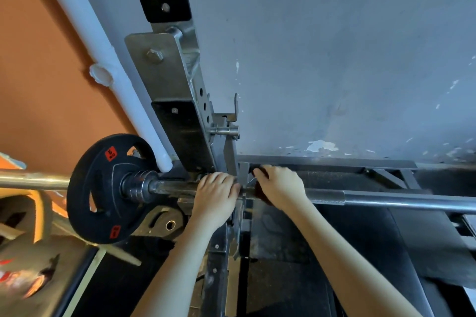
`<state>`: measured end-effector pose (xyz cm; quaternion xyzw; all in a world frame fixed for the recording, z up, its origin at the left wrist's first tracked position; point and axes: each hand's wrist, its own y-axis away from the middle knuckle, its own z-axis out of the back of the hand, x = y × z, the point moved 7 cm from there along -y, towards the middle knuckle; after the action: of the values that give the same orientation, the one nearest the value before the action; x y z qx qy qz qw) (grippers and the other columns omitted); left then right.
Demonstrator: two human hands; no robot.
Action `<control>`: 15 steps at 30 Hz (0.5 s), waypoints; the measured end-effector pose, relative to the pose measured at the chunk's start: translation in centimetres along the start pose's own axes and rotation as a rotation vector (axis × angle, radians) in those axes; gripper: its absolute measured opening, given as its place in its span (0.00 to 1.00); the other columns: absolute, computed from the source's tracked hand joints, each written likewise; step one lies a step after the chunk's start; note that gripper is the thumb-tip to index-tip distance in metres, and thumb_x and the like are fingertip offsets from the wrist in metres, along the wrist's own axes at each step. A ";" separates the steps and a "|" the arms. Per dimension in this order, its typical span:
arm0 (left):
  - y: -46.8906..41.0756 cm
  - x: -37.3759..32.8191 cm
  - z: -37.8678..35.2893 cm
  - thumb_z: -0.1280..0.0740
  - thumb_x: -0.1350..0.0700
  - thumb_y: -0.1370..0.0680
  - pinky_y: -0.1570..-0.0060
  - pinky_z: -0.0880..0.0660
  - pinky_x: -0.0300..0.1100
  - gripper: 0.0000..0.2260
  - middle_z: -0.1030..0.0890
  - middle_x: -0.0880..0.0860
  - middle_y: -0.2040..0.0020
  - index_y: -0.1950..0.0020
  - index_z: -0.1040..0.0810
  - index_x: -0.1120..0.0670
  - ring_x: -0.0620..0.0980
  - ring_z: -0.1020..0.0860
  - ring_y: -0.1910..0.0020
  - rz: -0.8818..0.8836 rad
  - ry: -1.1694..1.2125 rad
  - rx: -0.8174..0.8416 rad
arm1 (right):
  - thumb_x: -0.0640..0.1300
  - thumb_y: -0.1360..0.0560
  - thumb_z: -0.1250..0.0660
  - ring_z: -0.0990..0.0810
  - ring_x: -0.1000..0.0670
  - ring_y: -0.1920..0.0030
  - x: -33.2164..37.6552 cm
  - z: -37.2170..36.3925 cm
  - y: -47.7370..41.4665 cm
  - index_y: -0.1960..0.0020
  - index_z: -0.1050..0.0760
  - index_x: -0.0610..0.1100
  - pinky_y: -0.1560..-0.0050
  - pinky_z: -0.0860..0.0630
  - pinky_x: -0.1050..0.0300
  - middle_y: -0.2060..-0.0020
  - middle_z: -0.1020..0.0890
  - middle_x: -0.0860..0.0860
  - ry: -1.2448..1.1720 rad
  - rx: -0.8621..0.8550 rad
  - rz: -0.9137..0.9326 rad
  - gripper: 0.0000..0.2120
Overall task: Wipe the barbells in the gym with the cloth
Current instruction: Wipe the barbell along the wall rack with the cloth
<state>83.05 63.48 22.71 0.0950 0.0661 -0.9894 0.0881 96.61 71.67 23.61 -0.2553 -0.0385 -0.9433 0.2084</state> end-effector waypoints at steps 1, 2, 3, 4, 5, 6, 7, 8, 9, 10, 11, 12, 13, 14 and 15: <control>0.0 0.0 0.1 0.65 0.41 0.25 0.29 0.45 0.43 0.35 0.25 0.44 0.35 0.35 0.24 0.50 0.45 0.33 0.31 0.003 0.002 -0.008 | 0.54 0.19 0.45 0.21 0.46 0.56 0.7 -0.1 1.6 0.50 0.19 0.46 0.56 0.25 0.52 0.56 0.17 0.50 0.072 -0.120 0.129 0.18; 0.0 0.0 0.1 0.65 0.41 0.25 0.30 0.45 0.42 0.35 0.25 0.44 0.35 0.34 0.25 0.49 0.45 0.33 0.31 0.006 0.004 -0.017 | 0.53 0.20 0.44 0.20 0.46 0.59 1.3 -0.5 3.1 0.55 0.18 0.46 0.58 0.25 0.52 0.60 0.17 0.50 0.151 -0.190 0.223 0.19; 0.0 0.0 0.1 0.65 0.41 0.25 0.30 0.45 0.42 0.35 0.25 0.44 0.35 0.33 0.25 0.49 0.45 0.33 0.31 0.007 0.005 -0.018 | 0.52 0.22 0.43 0.21 0.45 0.64 1.7 -0.8 3.7 0.61 0.18 0.45 0.63 0.27 0.53 0.67 0.18 0.50 0.230 -0.246 0.272 0.19; 0.1 0.0 0.0 0.64 0.40 0.25 0.30 0.45 0.43 0.35 0.25 0.45 0.35 0.33 0.25 0.50 0.46 0.33 0.32 0.003 0.007 -0.015 | 0.50 0.23 0.42 0.22 0.45 0.70 2.0 -0.9 3.4 0.66 0.20 0.44 0.67 0.30 0.56 0.72 0.20 0.50 0.272 -0.264 0.247 0.19; 0.2 0.0 0.0 0.64 0.40 0.25 0.31 0.45 0.43 0.35 0.24 0.46 0.36 0.34 0.25 0.50 0.47 0.32 0.32 0.000 0.007 -0.016 | 0.48 0.23 0.40 0.24 0.45 0.73 2.5 -0.7 2.7 0.70 0.23 0.43 0.69 0.34 0.58 0.76 0.23 0.49 0.319 -0.281 0.213 0.19; 0.2 0.0 0.1 0.63 0.40 0.25 0.31 0.44 0.43 0.34 0.24 0.46 0.37 0.35 0.25 0.51 0.47 0.32 0.32 -0.001 0.006 -0.018 | 0.46 0.22 0.40 0.24 0.44 0.72 2.9 -0.5 1.6 0.69 0.25 0.43 0.69 0.36 0.58 0.75 0.24 0.48 0.336 -0.211 0.151 0.18; 0.2 0.1 0.1 0.63 0.40 0.25 0.31 0.44 0.43 0.34 0.24 0.46 0.37 0.35 0.25 0.51 0.47 0.32 0.32 0.000 0.002 -0.016 | 0.46 0.19 0.42 0.24 0.44 0.69 3.2 -0.3 0.5 0.66 0.25 0.43 0.67 0.35 0.58 0.71 0.23 0.48 0.309 -0.104 0.074 0.18; 0.1 0.1 0.1 0.64 0.40 0.25 0.31 0.45 0.43 0.34 0.24 0.46 0.36 0.35 0.25 0.50 0.47 0.32 0.32 0.000 -0.003 -0.006 | 0.47 0.18 0.45 0.24 0.44 0.65 2.8 -0.1 -0.6 0.62 0.27 0.43 0.65 0.33 0.57 0.67 0.24 0.48 0.246 -0.012 -0.042 0.17; 0.1 0.1 -0.1 0.63 0.40 0.24 0.31 0.45 0.43 0.33 0.24 0.46 0.36 0.35 0.25 0.50 0.46 0.33 0.32 0.003 -0.011 0.009 | 0.47 0.18 0.46 0.25 0.44 0.62 2.1 -0.1 -1.7 0.59 0.28 0.43 0.63 0.32 0.56 0.65 0.25 0.48 0.181 0.039 -0.123 0.16; 0.1 0.1 -0.2 0.60 0.41 0.21 0.30 0.46 0.43 0.30 0.25 0.46 0.35 0.34 0.25 0.50 0.46 0.33 0.31 0.009 -0.021 0.022 | 0.47 0.18 0.46 0.25 0.44 0.60 1.3 -0.1 -2.4 0.57 0.28 0.43 0.61 0.30 0.55 0.63 0.25 0.48 0.103 0.093 -0.201 0.14; 0.1 0.2 -0.4 0.57 0.43 0.19 0.30 0.46 0.43 0.26 0.26 0.46 0.35 0.33 0.26 0.50 0.46 0.34 0.31 0.014 -0.029 0.038 | 0.48 0.18 0.47 0.25 0.44 0.59 0.9 -0.4 -2.4 0.56 0.28 0.42 0.60 0.29 0.55 0.61 0.24 0.48 0.045 0.121 -0.224 0.15; 0.0 0.3 -0.5 0.54 0.45 0.17 0.30 0.46 0.43 0.22 0.26 0.46 0.35 0.33 0.26 0.50 0.46 0.34 0.31 0.015 -0.023 0.050 | 0.51 0.17 0.47 0.24 0.44 0.59 1.0 -0.5 -1.9 0.56 0.26 0.42 0.60 0.28 0.55 0.61 0.22 0.48 0.032 0.099 -0.192 0.17; -0.2 0.4 -0.6 0.52 0.46 0.17 0.30 0.46 0.43 0.20 0.26 0.46 0.35 0.33 0.26 0.50 0.47 0.34 0.31 0.017 -0.011 0.058 | 0.53 0.18 0.47 0.22 0.44 0.60 1.1 -0.7 -1.1 0.56 0.24 0.43 0.60 0.25 0.54 0.61 0.20 0.48 0.064 0.026 -0.113 0.19; -0.2 0.5 -0.6 0.52 0.46 0.17 0.30 0.45 0.44 0.20 0.26 0.46 0.35 0.34 0.26 0.50 0.47 0.33 0.31 0.020 -0.004 0.057 | 0.53 0.18 0.47 0.21 0.44 0.62 1.8 -0.8 0.2 0.58 0.22 0.44 0.61 0.24 0.53 0.64 0.19 0.48 0.133 -0.071 0.026 0.21; -0.2 0.6 -0.7 0.54 0.45 0.18 0.31 0.44 0.44 0.23 0.25 0.46 0.35 0.34 0.26 0.50 0.47 0.33 0.32 0.019 -0.003 0.045 | 0.53 0.19 0.46 0.21 0.44 0.64 2.3 -1.6 2.0 0.61 0.21 0.44 0.62 0.23 0.53 0.67 0.19 0.48 0.208 -0.099 0.135 0.21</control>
<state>82.57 63.72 21.99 0.0961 0.0426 -0.9899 0.0952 94.93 68.68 23.26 -0.1681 0.0472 -0.9494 0.2612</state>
